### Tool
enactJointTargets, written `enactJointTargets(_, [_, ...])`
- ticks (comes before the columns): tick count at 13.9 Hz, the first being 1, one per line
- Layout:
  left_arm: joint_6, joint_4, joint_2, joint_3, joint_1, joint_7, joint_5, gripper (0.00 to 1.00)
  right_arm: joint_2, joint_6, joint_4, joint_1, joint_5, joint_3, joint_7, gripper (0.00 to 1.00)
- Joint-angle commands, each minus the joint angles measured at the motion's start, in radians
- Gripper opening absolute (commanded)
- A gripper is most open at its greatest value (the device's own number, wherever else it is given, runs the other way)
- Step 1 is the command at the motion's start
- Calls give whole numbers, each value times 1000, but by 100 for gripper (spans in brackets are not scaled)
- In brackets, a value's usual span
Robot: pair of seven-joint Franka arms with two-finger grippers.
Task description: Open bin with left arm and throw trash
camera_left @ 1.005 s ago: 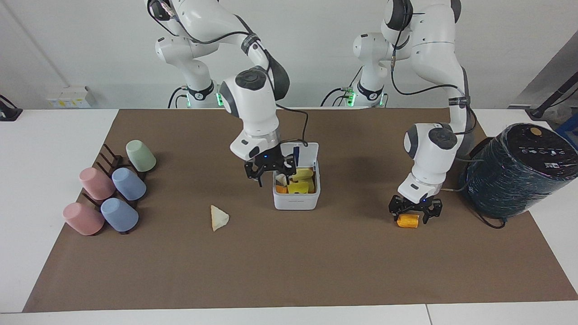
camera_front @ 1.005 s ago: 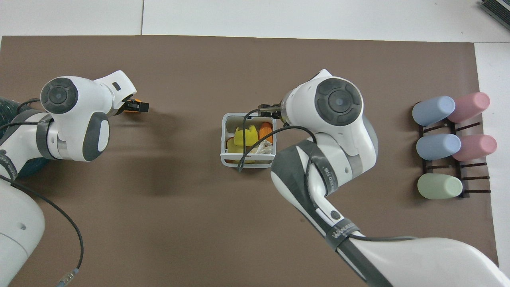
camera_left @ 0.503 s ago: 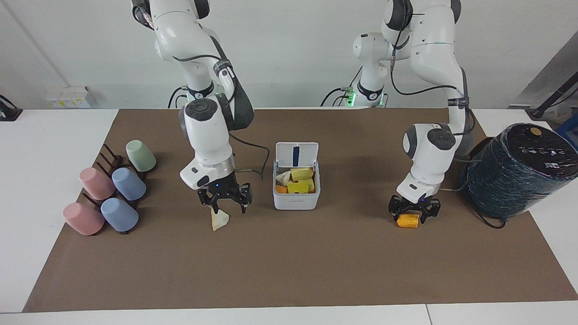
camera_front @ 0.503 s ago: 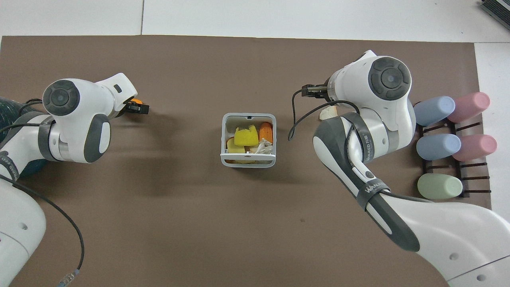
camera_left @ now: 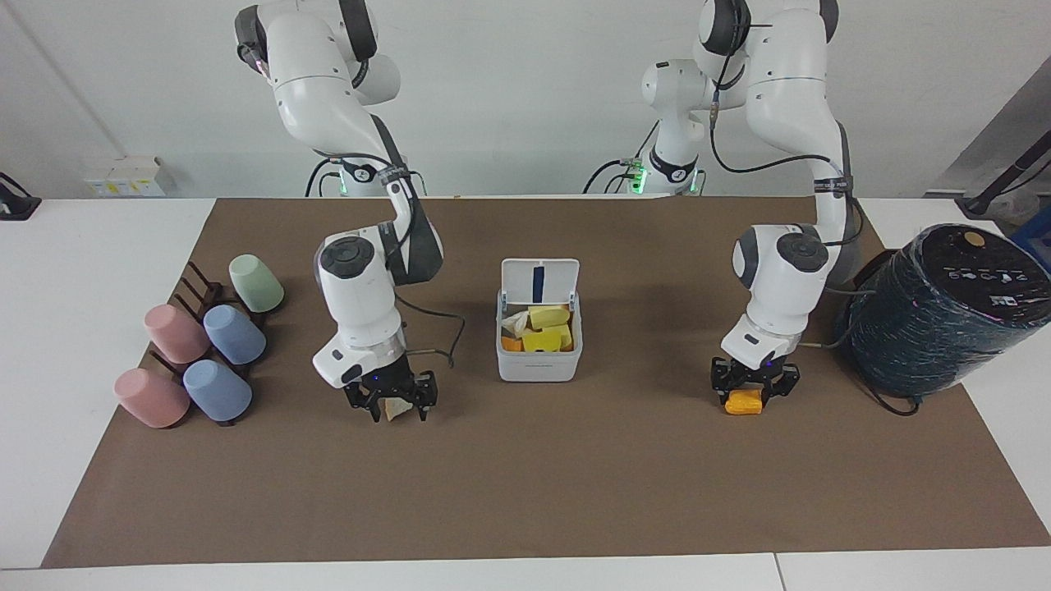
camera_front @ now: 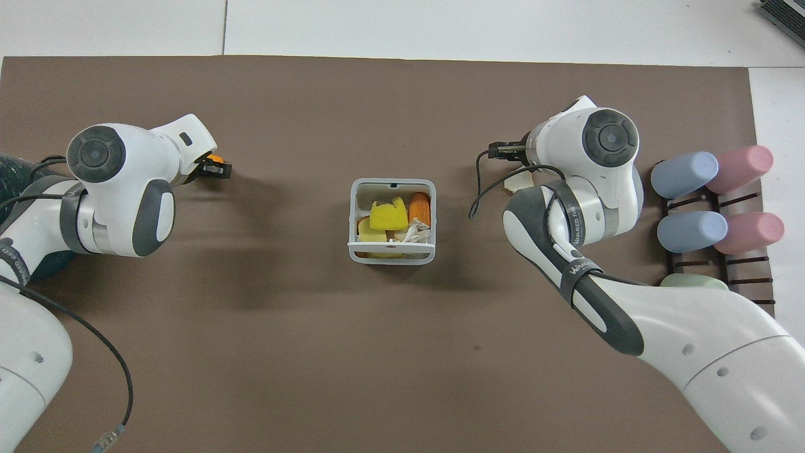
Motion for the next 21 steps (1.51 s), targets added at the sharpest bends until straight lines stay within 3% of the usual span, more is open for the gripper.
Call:
enactJointTargets(1, [-71,66,-3,-6,-8,-7,13,18,-8,32,-52,-28,-22,13,1,81])
enactJointTargets(4, [-320,261,-1,-7,-76,-99,9,18,-17,41,-103,-31,-22,13,2,73])
enactJointTargets(5, [-387,302,-5,-10,-105,-146,6,18,-23,43,-126,-28,-22,13,5,64])
enactJointTargets(7, [-502,371,-19,-13,-163,-234,-28,18,-25,43,-127,-28,-22,13,22,26])
enactJointTargets(8, [-571,407,-30,-15,-191,-283,-49,18,-27,43,-126,-27,-22,13,56,0])
enactJointTargets(13, [-613,410,-55,-18,-402,-590,-63,19,-50,35,-123,-8,-22,14,88,0])
enactJointTargets(17, [-587,321,-97,-21,-502,-705,-65,20,-77,25,-114,-8,-22,14,83,0])
enactJointTargets(21, [-492,211,-140,-21,-545,-717,-67,46,-137,-14,-89,-10,-19,16,82,0])
